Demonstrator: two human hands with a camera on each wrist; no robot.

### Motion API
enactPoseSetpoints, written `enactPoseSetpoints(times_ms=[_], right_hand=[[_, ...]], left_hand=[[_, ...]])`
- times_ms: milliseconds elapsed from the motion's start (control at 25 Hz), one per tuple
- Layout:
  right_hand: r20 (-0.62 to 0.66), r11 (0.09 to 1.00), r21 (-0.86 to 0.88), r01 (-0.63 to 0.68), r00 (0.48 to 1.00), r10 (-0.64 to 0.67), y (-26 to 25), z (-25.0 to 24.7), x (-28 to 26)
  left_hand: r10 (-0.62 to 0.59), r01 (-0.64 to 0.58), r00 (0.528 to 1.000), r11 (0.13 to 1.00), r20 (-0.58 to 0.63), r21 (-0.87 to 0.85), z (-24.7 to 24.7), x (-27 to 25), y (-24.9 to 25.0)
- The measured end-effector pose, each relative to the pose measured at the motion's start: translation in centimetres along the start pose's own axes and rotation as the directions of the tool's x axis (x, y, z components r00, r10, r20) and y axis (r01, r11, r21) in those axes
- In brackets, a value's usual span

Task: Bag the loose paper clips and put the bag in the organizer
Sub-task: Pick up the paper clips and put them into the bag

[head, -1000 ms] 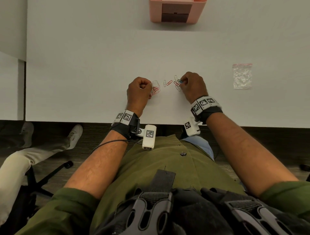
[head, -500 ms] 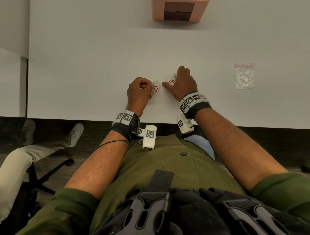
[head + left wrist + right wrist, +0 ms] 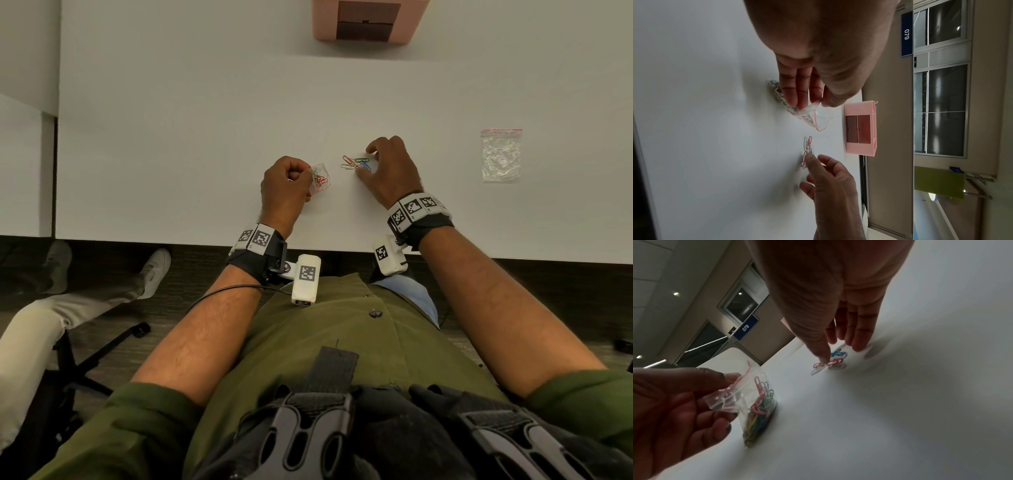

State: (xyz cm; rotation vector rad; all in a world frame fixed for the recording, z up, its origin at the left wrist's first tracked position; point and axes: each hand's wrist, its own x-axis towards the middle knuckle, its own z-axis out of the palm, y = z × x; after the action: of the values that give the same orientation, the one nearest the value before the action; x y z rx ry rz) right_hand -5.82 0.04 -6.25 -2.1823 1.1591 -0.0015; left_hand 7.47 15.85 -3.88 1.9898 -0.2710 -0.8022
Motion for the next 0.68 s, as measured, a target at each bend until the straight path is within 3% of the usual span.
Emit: enactPoseSetpoints(times_ms=[200,680], right_hand=[[0.178,0.981,-0.155,0.114,0.98,-0.085,0.7,-0.6,-0.6],[0.037,0.94,-0.297,0.17,0.985,-0.167,-0.4,-0.1,0.6]], left_hand=[[-0.002,0.002,1.0,1.0,-0.001,0.002,0.0,0.0,-0.1],[-0.01,0.01,1.0,1.0,0.006,0.001,0.1,-0.2,0.2]])
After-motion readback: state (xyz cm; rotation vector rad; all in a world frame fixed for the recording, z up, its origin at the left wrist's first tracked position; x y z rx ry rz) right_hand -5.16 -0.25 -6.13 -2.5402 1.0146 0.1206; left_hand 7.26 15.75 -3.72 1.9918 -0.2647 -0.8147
